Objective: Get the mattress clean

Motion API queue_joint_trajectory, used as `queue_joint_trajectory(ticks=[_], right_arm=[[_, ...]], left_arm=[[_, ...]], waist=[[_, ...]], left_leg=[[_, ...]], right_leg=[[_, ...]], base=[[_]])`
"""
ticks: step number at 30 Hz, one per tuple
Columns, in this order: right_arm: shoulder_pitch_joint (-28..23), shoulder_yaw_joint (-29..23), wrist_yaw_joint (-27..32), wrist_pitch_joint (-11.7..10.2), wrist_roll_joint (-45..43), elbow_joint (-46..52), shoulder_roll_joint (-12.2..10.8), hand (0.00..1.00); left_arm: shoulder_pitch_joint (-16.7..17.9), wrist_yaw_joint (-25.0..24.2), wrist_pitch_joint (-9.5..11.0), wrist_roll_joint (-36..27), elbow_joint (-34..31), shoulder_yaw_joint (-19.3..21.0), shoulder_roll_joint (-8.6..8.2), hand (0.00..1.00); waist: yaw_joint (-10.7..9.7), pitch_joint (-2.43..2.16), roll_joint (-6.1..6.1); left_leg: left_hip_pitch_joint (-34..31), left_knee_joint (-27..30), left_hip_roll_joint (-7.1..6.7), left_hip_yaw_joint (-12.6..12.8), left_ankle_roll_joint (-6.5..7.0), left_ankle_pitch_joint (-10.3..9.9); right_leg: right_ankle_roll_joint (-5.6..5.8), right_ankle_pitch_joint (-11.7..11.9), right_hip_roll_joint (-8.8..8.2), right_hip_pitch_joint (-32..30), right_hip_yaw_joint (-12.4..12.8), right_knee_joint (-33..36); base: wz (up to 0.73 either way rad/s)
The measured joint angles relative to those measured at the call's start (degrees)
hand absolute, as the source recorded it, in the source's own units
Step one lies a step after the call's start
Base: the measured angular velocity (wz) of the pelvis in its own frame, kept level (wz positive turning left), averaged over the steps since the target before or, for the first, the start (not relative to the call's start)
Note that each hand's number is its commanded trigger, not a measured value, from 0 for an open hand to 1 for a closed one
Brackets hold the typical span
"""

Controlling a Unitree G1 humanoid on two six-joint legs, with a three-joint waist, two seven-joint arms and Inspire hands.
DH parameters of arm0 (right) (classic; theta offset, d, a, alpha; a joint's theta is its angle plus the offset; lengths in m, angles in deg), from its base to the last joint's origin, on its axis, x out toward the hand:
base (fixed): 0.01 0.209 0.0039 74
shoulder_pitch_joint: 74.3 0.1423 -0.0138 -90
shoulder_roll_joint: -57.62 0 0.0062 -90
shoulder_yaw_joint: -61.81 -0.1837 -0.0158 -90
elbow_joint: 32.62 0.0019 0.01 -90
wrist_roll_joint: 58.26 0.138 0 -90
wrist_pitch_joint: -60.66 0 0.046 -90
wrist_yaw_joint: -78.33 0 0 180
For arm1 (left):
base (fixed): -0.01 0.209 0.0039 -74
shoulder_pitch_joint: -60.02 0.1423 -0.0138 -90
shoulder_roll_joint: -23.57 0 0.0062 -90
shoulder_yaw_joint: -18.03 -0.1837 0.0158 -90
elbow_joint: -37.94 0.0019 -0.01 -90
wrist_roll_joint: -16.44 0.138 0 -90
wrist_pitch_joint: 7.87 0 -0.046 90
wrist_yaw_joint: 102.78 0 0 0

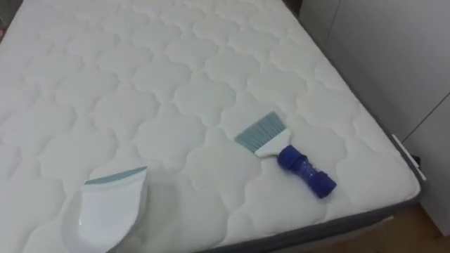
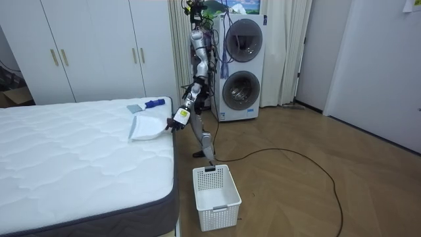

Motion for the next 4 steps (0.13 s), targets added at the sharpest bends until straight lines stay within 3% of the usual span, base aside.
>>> queue_joint_trajectory(ticks=[4], right_arm=[[-0.4, -0.4, -0.3, 0.2, -0.8, -2.5, -0.3, 0.00]], left_arm=[[1.7, 2.5, 0.5, -3.6, 2.7, 0.2, -0.02, 0.00]], waist=[[0.8, -0.24, 0.13]], left_leg=[[1.1, -0.6, 0.15, -0.2, 0.00, 0.0]], right_leg=[[-0.02, 0.0, 0.21, 1.0, 0.0, -0.9]], base=[[-0.05]])
